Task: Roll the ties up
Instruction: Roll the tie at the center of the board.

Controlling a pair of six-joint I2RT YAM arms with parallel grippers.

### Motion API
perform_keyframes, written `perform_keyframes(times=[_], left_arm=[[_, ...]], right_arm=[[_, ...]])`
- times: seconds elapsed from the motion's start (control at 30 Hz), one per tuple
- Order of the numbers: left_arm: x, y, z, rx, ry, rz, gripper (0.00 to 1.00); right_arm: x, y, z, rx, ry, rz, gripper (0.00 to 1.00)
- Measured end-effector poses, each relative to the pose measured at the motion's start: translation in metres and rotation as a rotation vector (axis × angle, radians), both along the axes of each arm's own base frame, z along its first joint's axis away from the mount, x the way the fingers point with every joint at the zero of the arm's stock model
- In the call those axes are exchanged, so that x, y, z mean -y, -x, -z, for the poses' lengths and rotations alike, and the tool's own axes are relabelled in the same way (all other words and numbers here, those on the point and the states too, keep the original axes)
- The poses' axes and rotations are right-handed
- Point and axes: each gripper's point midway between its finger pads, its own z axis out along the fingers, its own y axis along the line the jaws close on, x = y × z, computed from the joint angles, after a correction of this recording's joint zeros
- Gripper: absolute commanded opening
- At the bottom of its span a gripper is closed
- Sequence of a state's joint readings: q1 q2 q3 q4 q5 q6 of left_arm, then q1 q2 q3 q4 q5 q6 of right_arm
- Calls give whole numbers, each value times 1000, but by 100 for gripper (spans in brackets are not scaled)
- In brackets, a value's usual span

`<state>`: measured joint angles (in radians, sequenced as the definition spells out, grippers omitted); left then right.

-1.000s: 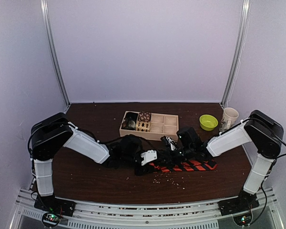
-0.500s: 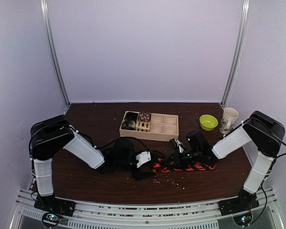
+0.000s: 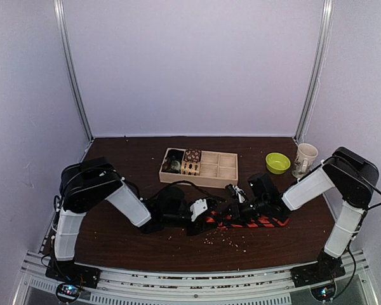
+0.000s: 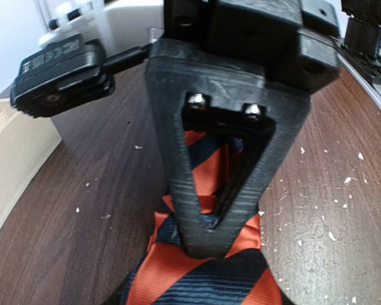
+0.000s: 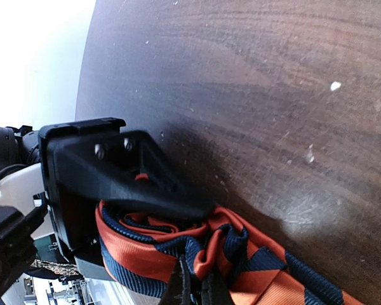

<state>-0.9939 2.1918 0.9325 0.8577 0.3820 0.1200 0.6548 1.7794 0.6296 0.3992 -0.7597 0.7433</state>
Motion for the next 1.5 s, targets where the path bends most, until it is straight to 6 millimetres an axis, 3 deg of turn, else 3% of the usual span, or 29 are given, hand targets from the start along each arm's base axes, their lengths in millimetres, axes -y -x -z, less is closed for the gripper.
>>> perform_keyframes(times=[0.23,0.43,0.57,0.67,0.87,0.97,1.1,1.17,1.5], left_arm=[[-3,2,0,0,-63,9,29],[-11,1,0,-21,-170,-4,30],[-11,-1,1,-37,-209,-4,31],[-11,-1,1,-46,-222,-4,31],[-11,-1,2,-48,-236,-1,32],[-12,-1,1,-47,-238,-3,39],[-13,-1,3,-43,-244,-1,63],[-13,-2,2,-44,-244,-2,70],[-12,-4,-12,-24,-155,-7,79]], right_arm=[[5,-1,-7,3,15,17,39],[11,-3,-35,40,7,42,44],[3,-2,-43,35,1,31,44],[-12,3,-45,24,-7,-8,40],[-22,6,-32,-2,13,-43,0],[-23,4,-34,-1,4,-47,0],[-18,2,-30,0,9,-38,0],[-12,2,-23,-8,15,-25,0],[11,-5,-12,-22,-9,8,0]])
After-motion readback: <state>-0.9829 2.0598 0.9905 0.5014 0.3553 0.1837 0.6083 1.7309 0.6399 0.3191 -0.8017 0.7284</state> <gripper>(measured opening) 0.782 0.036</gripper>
